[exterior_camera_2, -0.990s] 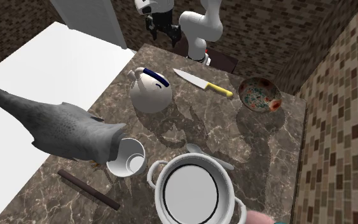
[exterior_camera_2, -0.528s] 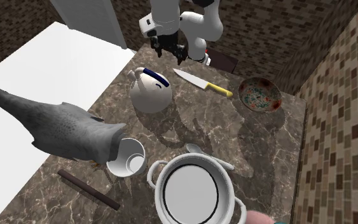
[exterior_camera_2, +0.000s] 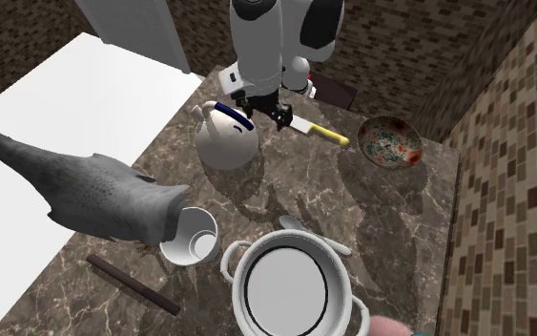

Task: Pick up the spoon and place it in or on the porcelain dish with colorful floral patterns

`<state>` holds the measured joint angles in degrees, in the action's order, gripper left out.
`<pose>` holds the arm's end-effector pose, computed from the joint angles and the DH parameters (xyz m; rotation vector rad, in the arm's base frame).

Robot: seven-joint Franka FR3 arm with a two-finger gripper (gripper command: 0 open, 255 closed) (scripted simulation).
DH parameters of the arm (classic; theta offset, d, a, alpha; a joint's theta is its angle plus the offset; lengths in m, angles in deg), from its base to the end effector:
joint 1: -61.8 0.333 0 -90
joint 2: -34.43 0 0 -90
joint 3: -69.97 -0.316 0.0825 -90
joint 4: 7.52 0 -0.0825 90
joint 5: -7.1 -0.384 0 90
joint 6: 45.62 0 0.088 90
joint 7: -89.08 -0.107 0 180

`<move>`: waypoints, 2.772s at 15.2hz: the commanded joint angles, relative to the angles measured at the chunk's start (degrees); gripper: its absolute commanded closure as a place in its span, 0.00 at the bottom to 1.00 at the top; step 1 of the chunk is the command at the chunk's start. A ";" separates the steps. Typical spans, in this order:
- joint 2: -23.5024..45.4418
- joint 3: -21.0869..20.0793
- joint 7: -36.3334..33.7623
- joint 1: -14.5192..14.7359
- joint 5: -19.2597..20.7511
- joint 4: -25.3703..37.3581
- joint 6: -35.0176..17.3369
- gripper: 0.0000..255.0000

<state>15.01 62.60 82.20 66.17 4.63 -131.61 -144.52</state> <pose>0.4314 0.0988 0.5243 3.1191 0.1038 -0.1588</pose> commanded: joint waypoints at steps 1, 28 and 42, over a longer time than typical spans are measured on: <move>4.46 -1.26 -1.93 0.52 -0.39 3.48 -0.74 0.00; 44.49 -6.83 -16.61 8.08 3.01 39.23 -2.94 0.00; 44.50 -6.83 -16.61 8.08 3.02 39.25 -2.92 1.00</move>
<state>59.50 55.77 65.60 74.24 7.65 -92.35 -147.45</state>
